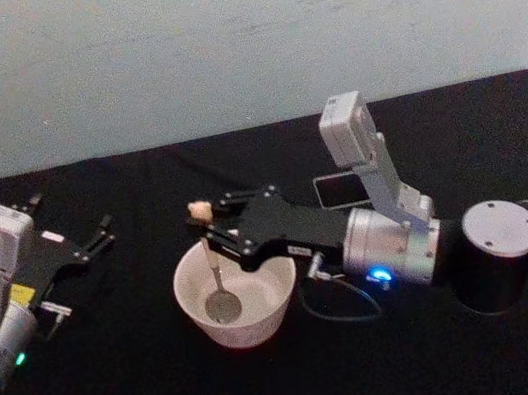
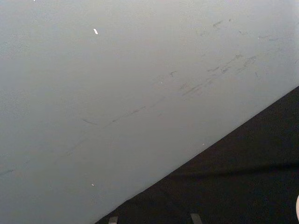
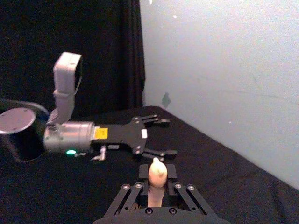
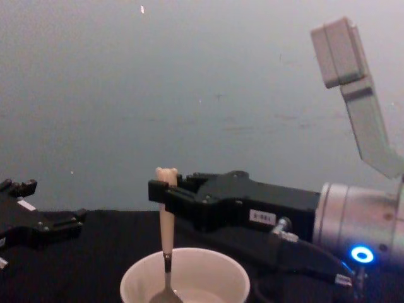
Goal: Pick up the stirring spoon with one hand, stir inside the cup, then place it back in its original position.
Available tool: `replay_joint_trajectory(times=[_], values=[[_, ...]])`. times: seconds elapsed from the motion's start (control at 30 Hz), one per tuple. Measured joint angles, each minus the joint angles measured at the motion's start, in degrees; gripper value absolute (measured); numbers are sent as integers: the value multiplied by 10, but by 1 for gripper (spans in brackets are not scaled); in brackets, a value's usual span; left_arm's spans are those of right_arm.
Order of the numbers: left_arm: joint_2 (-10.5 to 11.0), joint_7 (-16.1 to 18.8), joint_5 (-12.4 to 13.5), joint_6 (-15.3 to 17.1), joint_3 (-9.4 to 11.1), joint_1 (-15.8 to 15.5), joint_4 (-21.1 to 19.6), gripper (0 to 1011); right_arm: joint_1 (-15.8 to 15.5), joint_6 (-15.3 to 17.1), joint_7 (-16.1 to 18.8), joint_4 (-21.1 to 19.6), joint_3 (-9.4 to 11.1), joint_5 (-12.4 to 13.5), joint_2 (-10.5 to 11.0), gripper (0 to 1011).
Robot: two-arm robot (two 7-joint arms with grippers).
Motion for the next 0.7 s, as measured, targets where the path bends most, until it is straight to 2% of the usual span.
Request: replay_joint_trajectory(times=[0.17,0.3,0.53,0.7], values=[[0,0,0,0,0,0,0,1001,16,-5,-15,27,2,-5,-17,215],[0,0,0,0,0,0,0,1001,28,-8,-29,51,12,-8,-27,215],[0,0,0,0,0,0,0,1001,33,-8,-35,65,23,-11,-27,215],[0,0,0,0,0,0,0,1001,27,-7,-34,58,29,-13,-17,215]])
